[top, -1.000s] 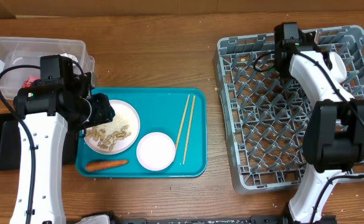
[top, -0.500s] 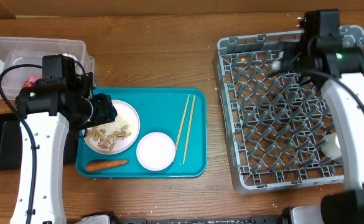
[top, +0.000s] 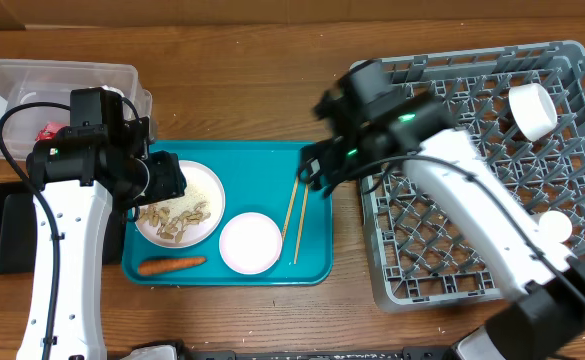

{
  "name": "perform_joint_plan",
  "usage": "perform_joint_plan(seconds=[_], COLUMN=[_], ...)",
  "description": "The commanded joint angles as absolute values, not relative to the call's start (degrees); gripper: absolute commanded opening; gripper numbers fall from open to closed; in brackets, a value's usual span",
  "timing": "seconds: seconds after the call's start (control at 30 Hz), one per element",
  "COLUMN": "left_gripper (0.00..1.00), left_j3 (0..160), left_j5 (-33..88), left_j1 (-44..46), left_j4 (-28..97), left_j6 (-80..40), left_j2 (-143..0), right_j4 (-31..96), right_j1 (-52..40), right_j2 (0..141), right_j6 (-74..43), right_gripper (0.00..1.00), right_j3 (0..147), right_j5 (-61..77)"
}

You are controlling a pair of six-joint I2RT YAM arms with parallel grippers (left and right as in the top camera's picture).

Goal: Sort waste into correct bins and load items into the dishwasher
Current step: 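Move the right gripper to the pink-rimmed bowl on the tray and grasp it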

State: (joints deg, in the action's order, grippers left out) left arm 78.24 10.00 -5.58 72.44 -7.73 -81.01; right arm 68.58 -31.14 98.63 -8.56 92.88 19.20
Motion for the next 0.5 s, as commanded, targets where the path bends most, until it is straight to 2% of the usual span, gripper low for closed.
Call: perform_joint_plan(seconds=[0.0,0.37,0.47], left_gripper=[0.64,0.64,0.64], left_j3=[78.0,78.0,78.0], left_j5=[9.0,9.0,9.0], left_j1=[-5.1,-5.1,-5.1], left_j4=[72.6,73.3,73.5], left_j6=[-7.9,-7.9,-7.9], left_j2=[-81.3,-81.3,-81.3], right_j4=[68.2,67.6,67.6], right_j1=[-36.1,-45.4,-46.3], right_j2=[102.9,115.1,117.6], right_j6=[-13.8,-20.1,-21.5], right_gripper=[0.84,0.66,0.56], right_j3=[92.9,92.9,92.9], right_j5=[16.5,15.6,13.6])
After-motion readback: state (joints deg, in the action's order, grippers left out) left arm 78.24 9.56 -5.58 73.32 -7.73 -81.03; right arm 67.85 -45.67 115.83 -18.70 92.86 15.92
